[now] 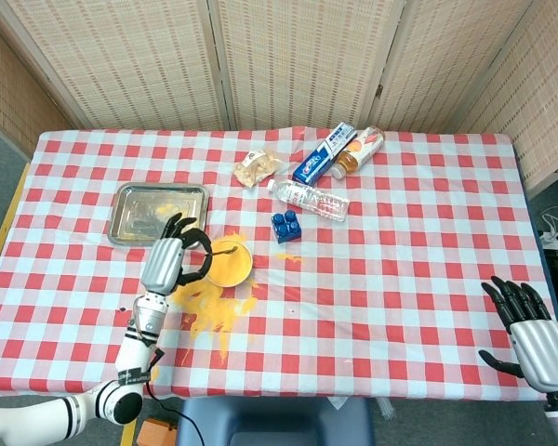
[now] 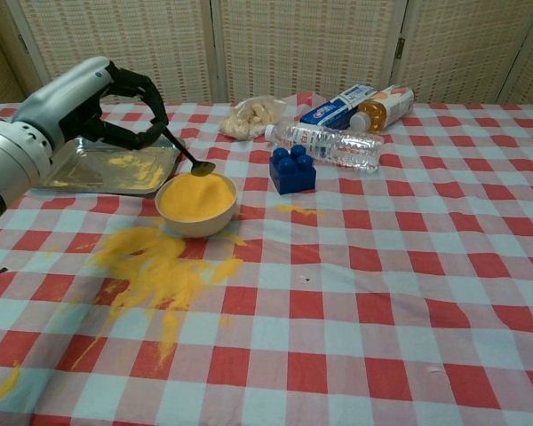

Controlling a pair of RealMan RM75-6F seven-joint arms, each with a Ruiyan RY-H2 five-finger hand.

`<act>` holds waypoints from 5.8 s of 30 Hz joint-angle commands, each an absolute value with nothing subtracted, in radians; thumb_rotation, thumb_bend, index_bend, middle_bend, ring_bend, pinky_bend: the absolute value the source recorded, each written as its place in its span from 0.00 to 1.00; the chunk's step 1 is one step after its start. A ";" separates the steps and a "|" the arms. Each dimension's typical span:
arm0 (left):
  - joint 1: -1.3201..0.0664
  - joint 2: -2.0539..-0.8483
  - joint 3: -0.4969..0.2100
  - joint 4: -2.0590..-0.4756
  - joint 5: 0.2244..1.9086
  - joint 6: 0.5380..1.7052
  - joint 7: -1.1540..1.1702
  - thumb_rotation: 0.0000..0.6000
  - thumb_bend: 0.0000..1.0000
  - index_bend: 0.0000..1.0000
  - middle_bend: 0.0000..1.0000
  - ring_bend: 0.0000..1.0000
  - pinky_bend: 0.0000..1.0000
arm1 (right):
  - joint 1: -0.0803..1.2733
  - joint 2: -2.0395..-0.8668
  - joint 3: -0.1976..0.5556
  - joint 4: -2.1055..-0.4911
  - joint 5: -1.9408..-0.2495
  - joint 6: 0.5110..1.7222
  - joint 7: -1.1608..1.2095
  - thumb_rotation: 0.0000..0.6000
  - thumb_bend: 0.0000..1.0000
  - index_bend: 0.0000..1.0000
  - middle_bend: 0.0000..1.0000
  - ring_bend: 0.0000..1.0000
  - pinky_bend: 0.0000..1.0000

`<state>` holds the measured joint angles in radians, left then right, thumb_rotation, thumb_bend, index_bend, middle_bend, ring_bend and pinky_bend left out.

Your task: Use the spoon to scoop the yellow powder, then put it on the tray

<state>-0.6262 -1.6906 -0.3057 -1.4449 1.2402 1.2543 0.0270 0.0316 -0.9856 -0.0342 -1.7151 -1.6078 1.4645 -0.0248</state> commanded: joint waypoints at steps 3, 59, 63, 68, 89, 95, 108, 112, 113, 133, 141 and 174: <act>-0.633 -1.703 -0.307 -1.408 1.234 1.243 0.024 1.00 0.69 0.82 0.43 0.14 0.05 | 0.031 -0.986 -0.033 -1.716 -1.607 1.466 -0.025 1.00 0.05 0.00 0.00 0.00 0.00; -0.591 -1.624 -0.301 -1.552 1.207 1.196 -0.045 1.00 0.69 0.83 0.44 0.14 0.05 | 0.032 -0.979 -0.042 -1.719 -1.622 1.464 -0.011 1.00 0.05 0.00 0.00 0.00 0.00; -0.587 -1.626 -0.299 -1.545 1.254 1.225 -0.078 1.00 0.68 0.83 0.44 0.15 0.05 | 0.029 -0.978 -0.041 -1.718 -1.623 1.471 -0.007 1.00 0.05 0.00 0.00 0.00 0.00; -0.583 -1.607 -0.279 -1.573 1.231 1.193 -0.062 1.00 0.68 0.83 0.44 0.15 0.05 | 0.030 -0.978 -0.042 -1.718 -1.624 1.468 -0.009 1.00 0.06 0.00 0.00 0.00 0.00; -0.609 -1.555 -0.307 -1.557 1.056 1.067 -0.029 1.00 0.68 0.83 0.44 0.15 0.05 | 0.028 -0.980 -0.042 -1.718 -1.626 1.472 -0.012 1.00 0.05 0.00 0.00 0.00 0.00; -0.620 -1.589 -0.322 -1.483 1.072 1.106 -0.023 1.00 0.68 0.83 0.44 0.15 0.05 | 0.030 -0.979 -0.042 -1.719 -1.624 1.466 -0.013 1.00 0.05 0.00 0.00 0.00 0.00; -0.615 -1.597 -0.316 -1.477 1.110 1.123 -0.054 1.00 0.68 0.83 0.44 0.14 0.05 | 0.031 -0.981 -0.039 -1.720 -1.618 1.463 -0.016 1.00 0.05 0.00 0.00 0.00 0.00; -0.608 -1.569 -0.314 -1.543 1.109 1.114 -0.060 1.00 0.68 0.83 0.44 0.15 0.05 | 0.032 -0.980 -0.040 -1.720 -1.619 1.462 -0.015 1.00 0.05 0.00 0.00 0.00 0.00; -0.607 -1.565 -0.316 -1.554 1.109 1.115 -0.059 1.00 0.68 0.83 0.44 0.15 0.05 | 0.032 -0.980 -0.041 -1.720 -1.620 1.462 -0.014 1.00 0.05 0.00 0.00 0.00 0.00; -0.628 -1.453 -0.396 -1.638 0.872 0.957 -0.116 1.00 0.68 0.83 0.44 0.15 0.05 | 0.027 -0.977 -0.042 -1.721 -1.624 1.472 -0.012 1.00 0.06 0.00 0.00 0.00 0.00; -0.651 -1.441 -0.443 -1.586 0.864 0.934 -0.176 1.00 0.68 0.83 0.44 0.15 0.05 | 0.025 -0.979 -0.036 -1.721 -1.611 1.473 -0.014 1.00 0.06 0.00 0.00 0.00 0.00; -0.926 -1.748 -0.504 -0.456 1.082 0.411 -0.813 1.00 0.60 0.67 0.42 0.12 0.03 | 0.037 -1.029 0.005 -1.722 -1.498 1.429 -0.133 1.00 0.06 0.00 0.00 0.00 0.00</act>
